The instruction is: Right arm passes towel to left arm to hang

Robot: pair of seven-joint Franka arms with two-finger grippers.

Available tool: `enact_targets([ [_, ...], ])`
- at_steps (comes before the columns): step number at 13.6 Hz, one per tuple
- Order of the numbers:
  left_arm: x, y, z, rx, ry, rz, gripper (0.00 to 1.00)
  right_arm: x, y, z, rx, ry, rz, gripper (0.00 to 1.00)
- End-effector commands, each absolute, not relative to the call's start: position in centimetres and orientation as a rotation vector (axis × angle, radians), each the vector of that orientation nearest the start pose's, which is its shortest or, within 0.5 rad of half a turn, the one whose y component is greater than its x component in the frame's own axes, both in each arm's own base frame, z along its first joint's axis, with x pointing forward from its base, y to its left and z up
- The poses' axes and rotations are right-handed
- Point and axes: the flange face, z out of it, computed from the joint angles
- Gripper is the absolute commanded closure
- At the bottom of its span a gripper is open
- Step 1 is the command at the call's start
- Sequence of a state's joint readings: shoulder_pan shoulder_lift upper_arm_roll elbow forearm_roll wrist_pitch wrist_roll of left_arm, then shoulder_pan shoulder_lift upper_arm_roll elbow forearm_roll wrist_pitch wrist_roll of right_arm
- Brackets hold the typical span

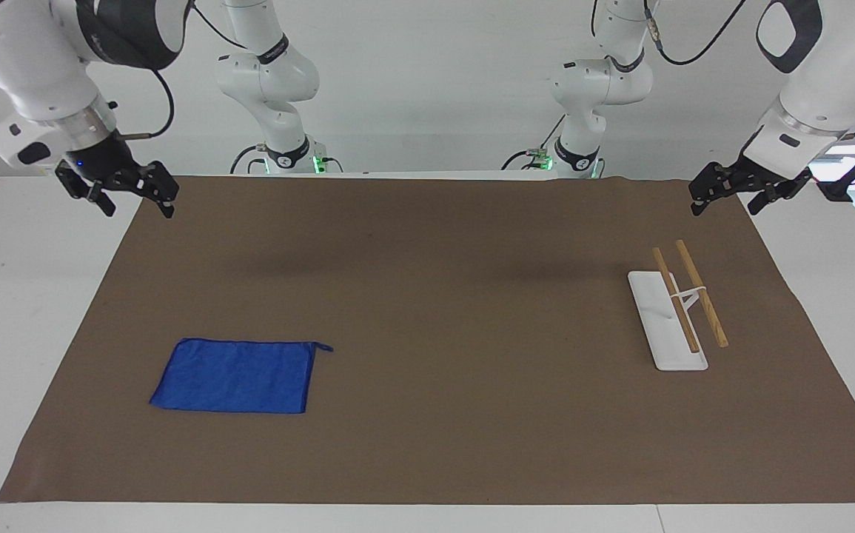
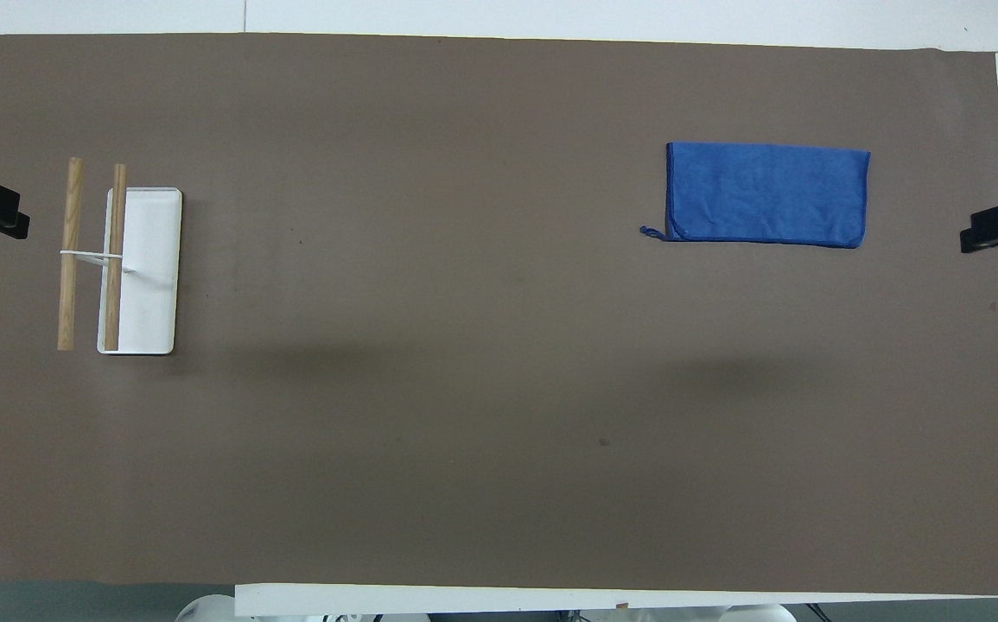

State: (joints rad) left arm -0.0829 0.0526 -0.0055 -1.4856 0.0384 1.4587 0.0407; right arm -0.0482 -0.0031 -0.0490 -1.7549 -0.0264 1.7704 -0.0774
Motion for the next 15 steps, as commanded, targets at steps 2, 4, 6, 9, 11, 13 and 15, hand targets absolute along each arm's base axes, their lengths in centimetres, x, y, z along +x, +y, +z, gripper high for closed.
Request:
enact_targets([
  [2,55.2,-4.2,62.6,-3.098,0.208,0.137,0.0,61.3,-1.1,45.2,-3.164,0.069,-0.063,0.0],
  [4,55.2,-4.2,62.7,-3.099,0.206,0.135,0.0,63.1,-0.7,39.2,-3.161,0.096,-0.122,0.0],
  [6,55.2,-4.2,62.7,-3.099,0.206,0.135,0.0,64.0,-0.7,35.2,-3.163,0.096,-0.103,0.0],
  [9,55.2,-4.1,62.7,-3.099,0.203,0.135,0.0,64.7,-0.6,32.2,-3.123,0.147,-0.091,0.0],
  [11,55.2,-4.1,62.7,-3.099,0.203,0.135,0.0,64.8,-0.4,30.2,-3.1,0.139,-0.079,0.01],
  [13,55.2,-4.1,62.6,-3.099,0.203,0.137,0.0,64.6,-0.3,29.5,-3.104,0.077,-0.054,0.04],
  [15,55.2,-4.2,62.6,-3.098,0.206,0.137,0.0,64.2,-0.4,29.1,-3.107,-0.011,-0.046,0.07],
])
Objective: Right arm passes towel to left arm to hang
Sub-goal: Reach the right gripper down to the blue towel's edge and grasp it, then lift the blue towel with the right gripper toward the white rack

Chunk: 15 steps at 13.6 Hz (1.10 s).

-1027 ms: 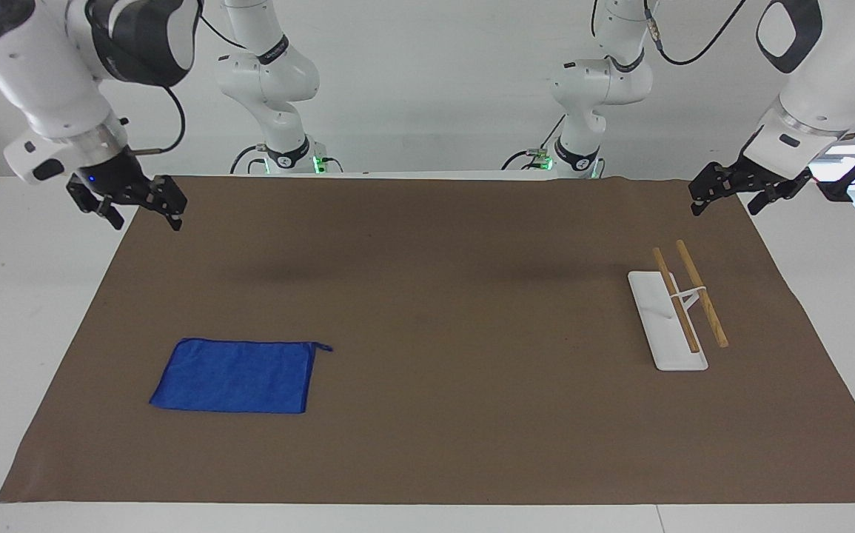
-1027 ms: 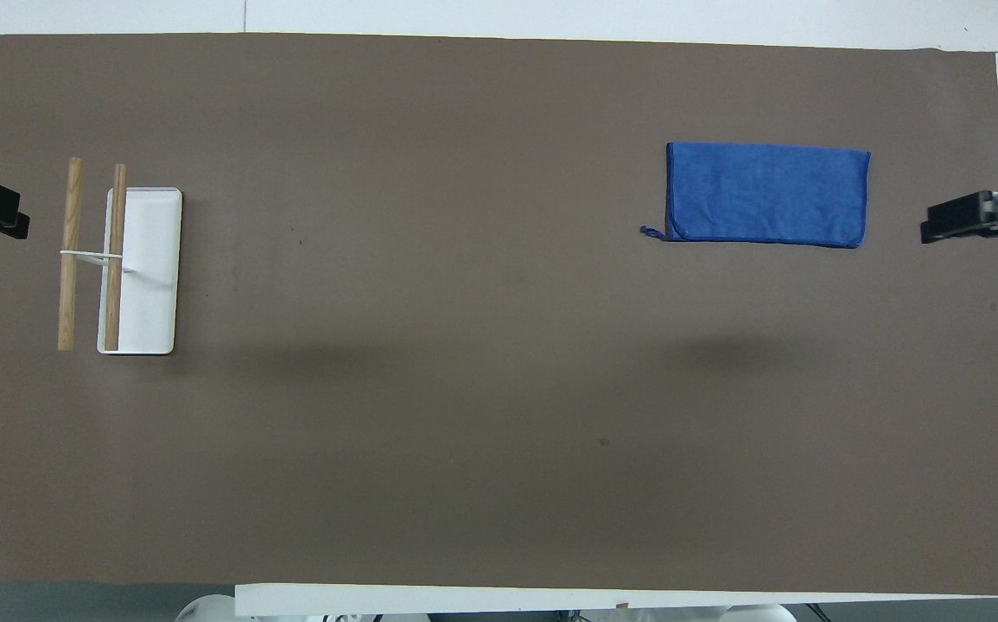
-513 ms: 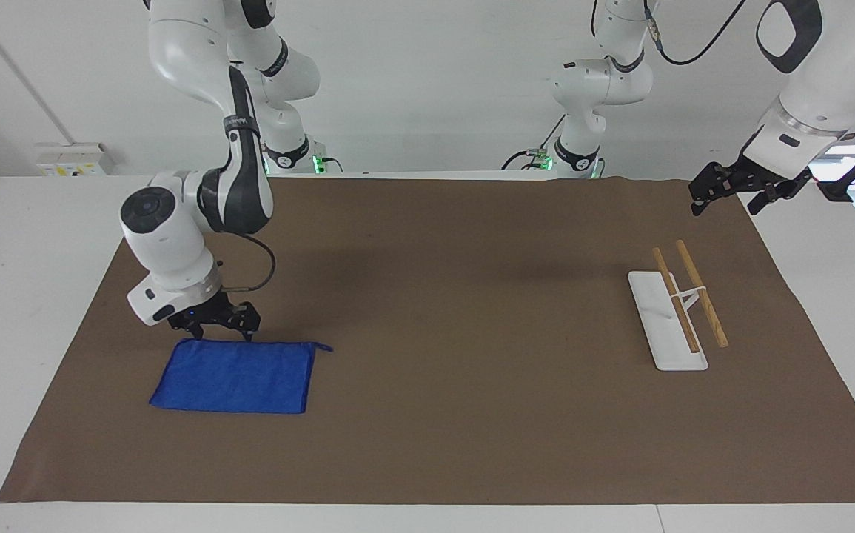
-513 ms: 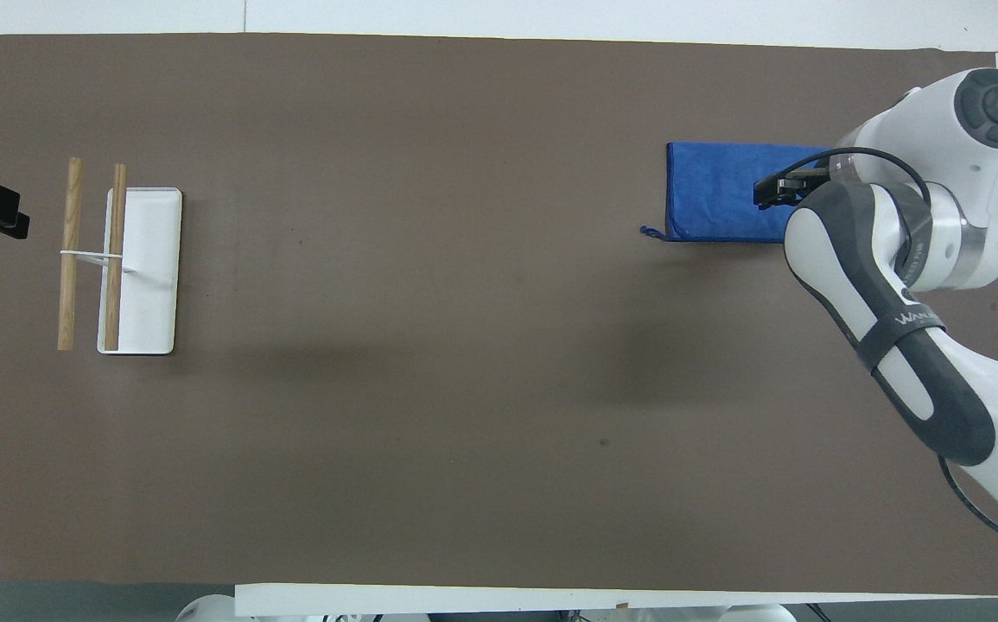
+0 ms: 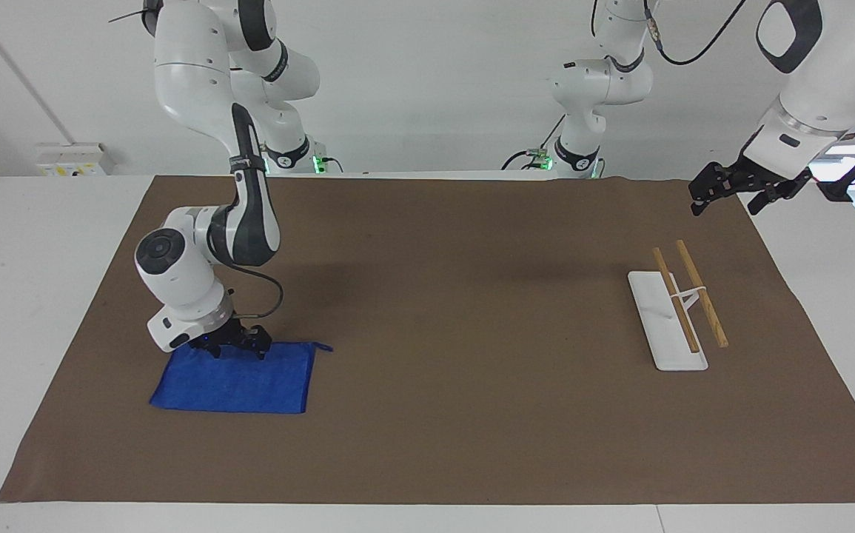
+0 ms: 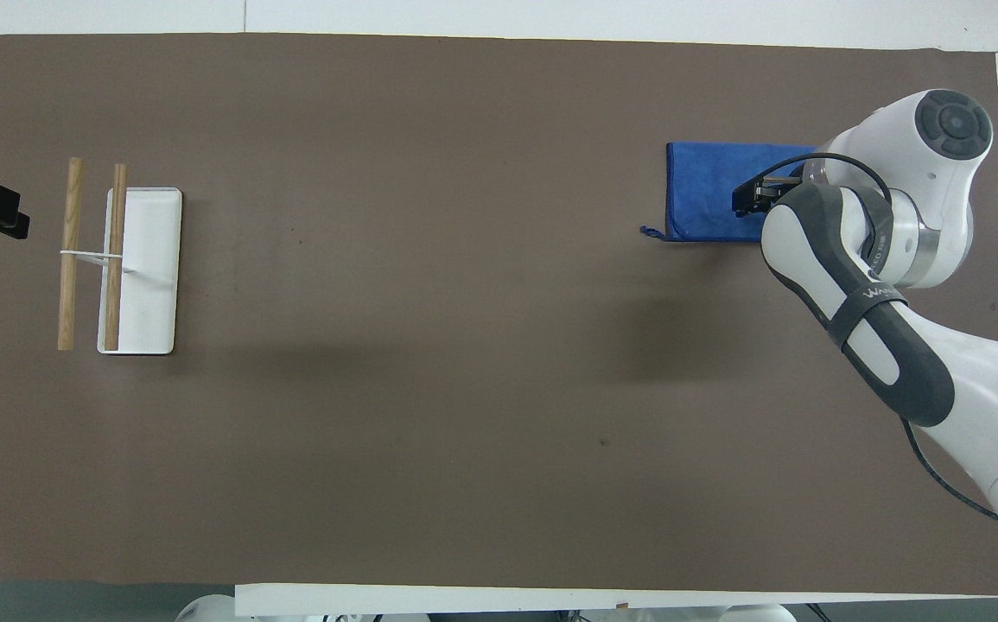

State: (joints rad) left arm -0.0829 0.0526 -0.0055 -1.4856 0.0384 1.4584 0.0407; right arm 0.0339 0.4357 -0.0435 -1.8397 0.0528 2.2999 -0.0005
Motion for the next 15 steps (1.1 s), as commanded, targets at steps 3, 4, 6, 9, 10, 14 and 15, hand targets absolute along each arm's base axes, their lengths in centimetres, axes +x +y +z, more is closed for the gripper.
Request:
enact_targets([
  [3,55.2,-4.2,62.7,-3.099,0.206,0.135,0.0,63.5,-0.4,28.3,-3.109,-0.041,-0.02,0.12],
  [4,55.2,-4.2,62.7,-3.099,0.206,0.135,0.0,63.3,-0.5,28.1,-3.109,-0.045,-0.011,0.15],
  [6,55.2,-4.2,62.6,-3.098,0.208,0.137,0.0,63.1,-0.5,27.9,-3.108,-0.083,-0.004,0.31],
  [9,55.2,-4.2,62.6,-3.098,0.206,0.137,0.0,63.1,-0.6,28.0,-3.108,-0.111,-0.004,0.69],
  [10,55.2,-4.2,62.6,-3.098,0.206,0.137,0.0,63.2,-0.5,28.1,-3.108,-0.114,-0.007,0.84],
  [14,54.9,-5.6,62.6,-3.094,0.241,0.146,0.0,65.2,0.7,32.3,-3.105,-0.17,0.049,1.0],
  [15,55.0,-5.6,62.6,-3.095,0.243,0.142,0.0,65.9,1.9,34.4,-3.087,-0.168,0.077,1.0],
])
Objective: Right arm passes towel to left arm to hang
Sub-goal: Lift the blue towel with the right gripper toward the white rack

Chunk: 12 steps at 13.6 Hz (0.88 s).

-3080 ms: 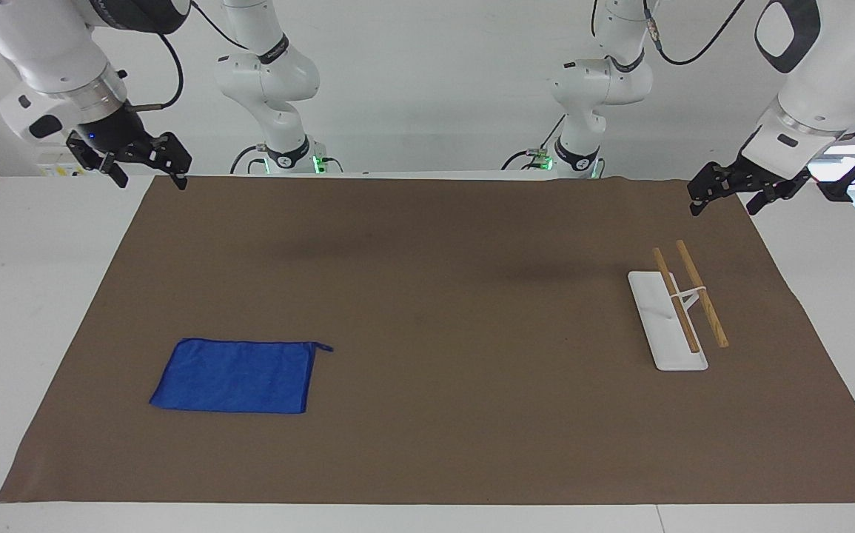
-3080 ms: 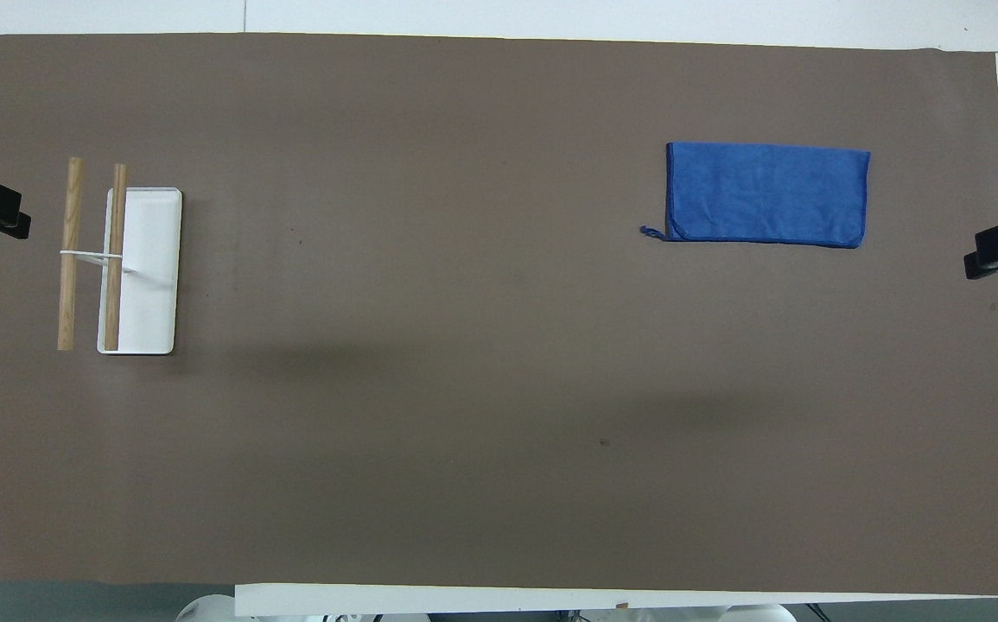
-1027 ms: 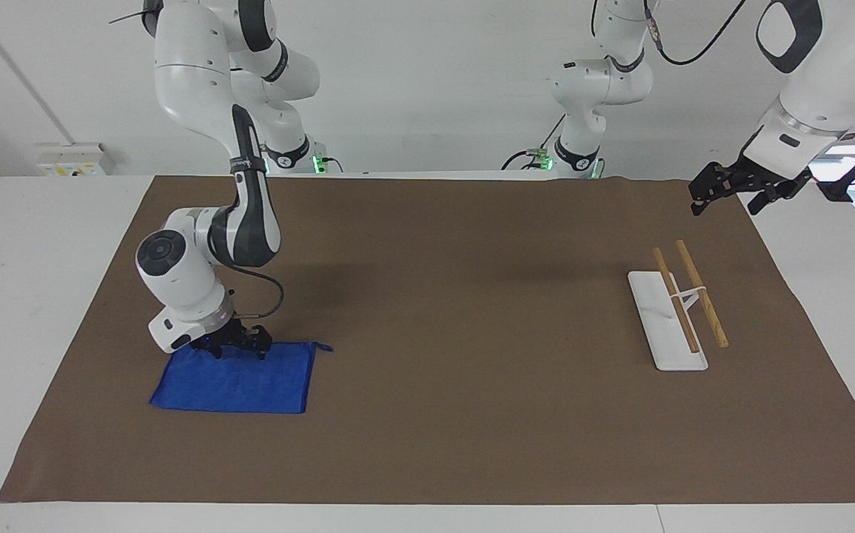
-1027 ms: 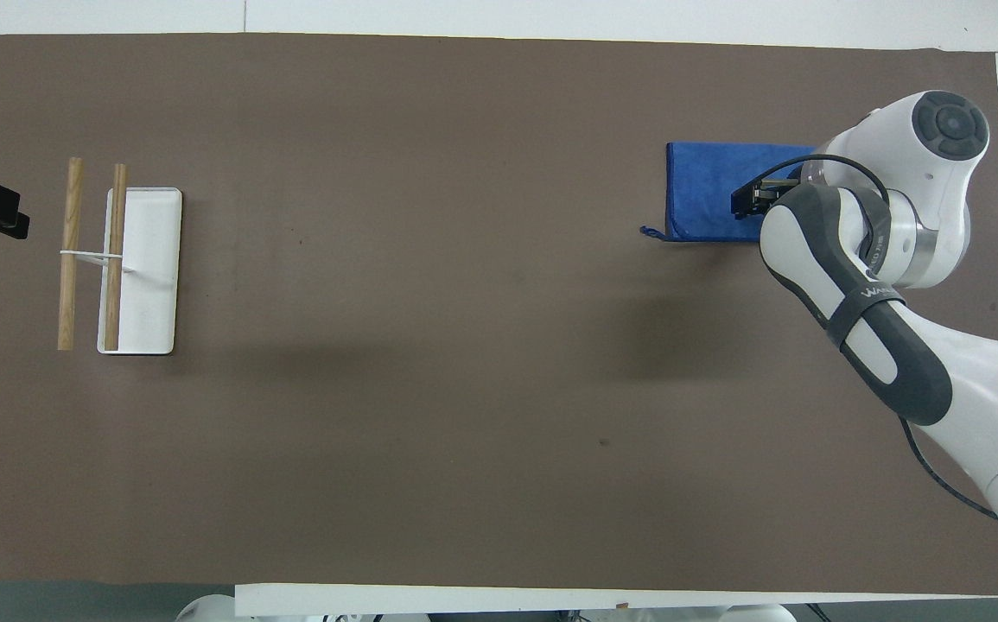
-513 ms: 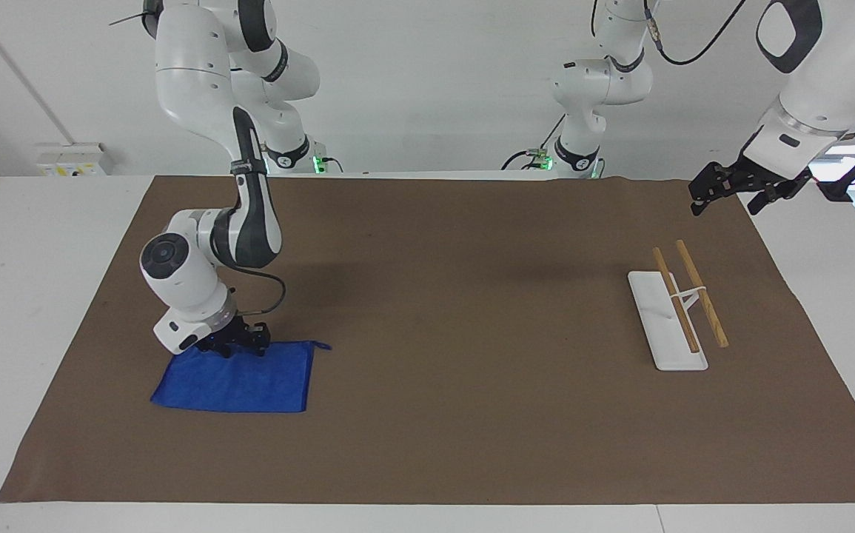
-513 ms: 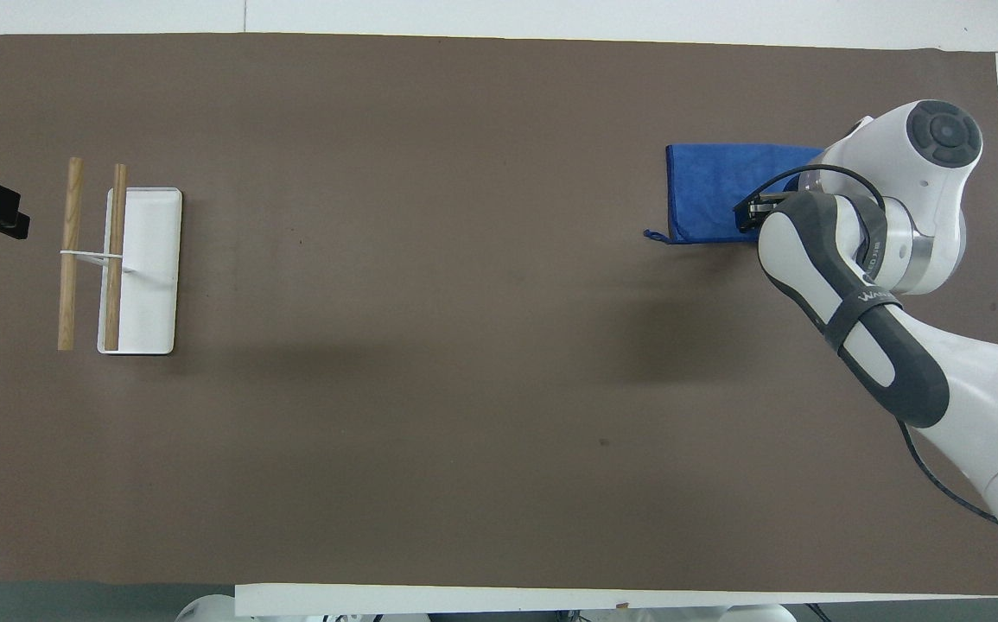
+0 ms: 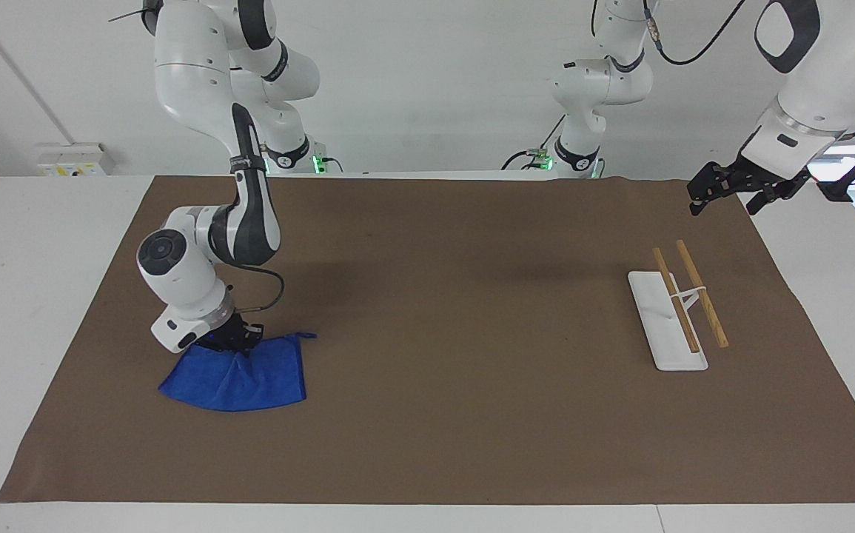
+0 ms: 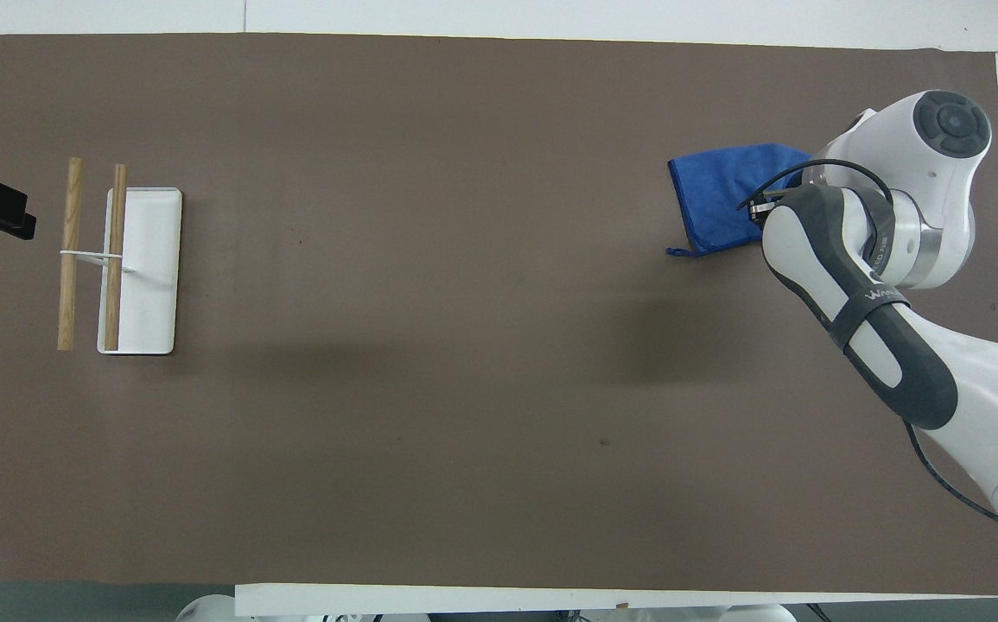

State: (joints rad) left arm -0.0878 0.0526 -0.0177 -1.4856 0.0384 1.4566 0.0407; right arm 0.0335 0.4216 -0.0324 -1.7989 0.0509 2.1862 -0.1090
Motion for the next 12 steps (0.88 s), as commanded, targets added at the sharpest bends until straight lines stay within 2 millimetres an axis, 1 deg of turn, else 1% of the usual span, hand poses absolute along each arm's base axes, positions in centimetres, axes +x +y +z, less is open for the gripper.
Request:
enact_targets([
  [1,54.9,-4.9,62.6,-3.096,0.22,0.154,0.0,66.2,3.8,36.2,-3.071,-0.162,0.102,1.0],
  [2,54.7,-4.5,62.4,-3.094,0.207,0.194,0.0,66.1,6.6,38.1,-3.039,-0.118,0.113,1.0],
  [4,54.4,-3.9,62.4,-3.072,0.159,0.22,0.0,65.1,10.8,42.1,-2.927,0.03,0.145,1.0],
  [5,54.4,-3.8,62.3,-3.071,0.145,0.214,0.0,64.4,13.0,43.5,-2.858,0.102,0.161,1.0],
  [6,54.5,-3.5,62.0,-3.075,0.111,0.202,0.0,63.7,14.9,44.5,-2.779,0.213,0.197,1.0],
  [7,54.9,-2.4,61.8,-3.078,-0.02,0.151,0.0,62.8,17.8,45.7,-2.68,0.364,0.258,1.0],
  [8,54.7,-2.1,61.1,-3.081,-0.184,0.118,0.0,62.2,20.1,46.2,-2.616,0.476,0.31,1.0],
  [9,54.3,-2.6,60.4,-3.064,-0.37,0.077,0.0,61.2,23.2,46.8,-2.55,0.575,0.378,1.0],
  [10,53.9,-3.3,59.4,-3.029,-0.596,0.046,0.0,60.6,25.6,47.3,-2.465,0.662,0.42,1.0],
  [11,53.4,-4.2,58.8,-2.995,-0.75,0.029,0.0,59.8,28.6,47.5,-2.388,0.733,0.451,1.0],
  [12,52.8,-5.4,57.8,-2.961,-0.86,0.032,0.0,58.6,31.8,47.8,-2.335,0.783,0.471,1.0],
])
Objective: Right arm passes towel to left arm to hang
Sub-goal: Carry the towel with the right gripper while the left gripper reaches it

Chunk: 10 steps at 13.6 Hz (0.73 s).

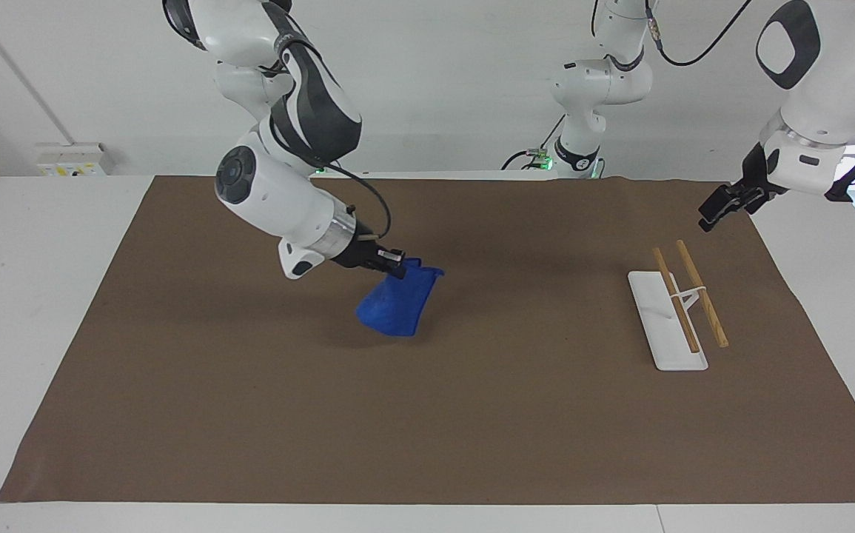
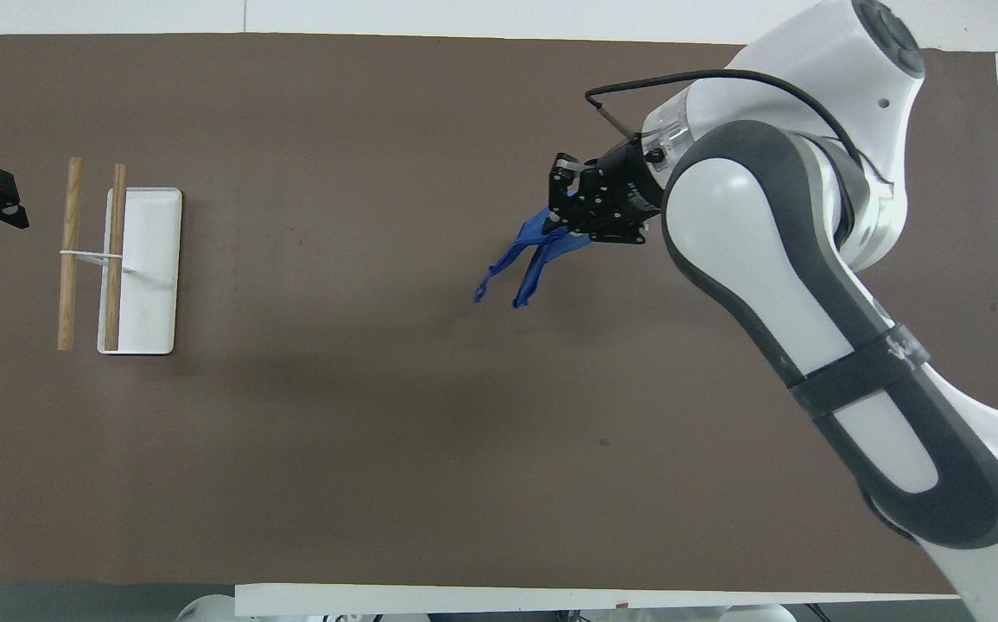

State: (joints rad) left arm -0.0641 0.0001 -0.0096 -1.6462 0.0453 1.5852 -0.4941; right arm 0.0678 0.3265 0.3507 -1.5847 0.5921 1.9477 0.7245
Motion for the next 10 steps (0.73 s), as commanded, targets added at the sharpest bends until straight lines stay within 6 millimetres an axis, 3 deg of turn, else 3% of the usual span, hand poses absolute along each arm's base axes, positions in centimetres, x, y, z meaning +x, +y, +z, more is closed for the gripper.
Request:
enact_targets([
  [1,52.4,-6.9,56.9,-2.925,-0.976,0.024,0.0,58.0,34.1,48.1,-2.279,0.846,0.466,1.0],
  [4,52.3,-11.8,55.2,-2.757,-1.442,-0.053,0.0,56.1,39.3,48.8,-2.074,1.014,0.509,1.0],
  [6,51.5,-15.4,53.8,-2.668,-1.632,-0.068,0.01,54.9,41.7,48.6,-2.009,1.095,0.477,1.0],
  [10,50.1,-18.7,52.9,-2.635,-1.691,-0.066,0.01,53.7,43.2,48.3,-1.955,1.172,0.506,1.0],
])
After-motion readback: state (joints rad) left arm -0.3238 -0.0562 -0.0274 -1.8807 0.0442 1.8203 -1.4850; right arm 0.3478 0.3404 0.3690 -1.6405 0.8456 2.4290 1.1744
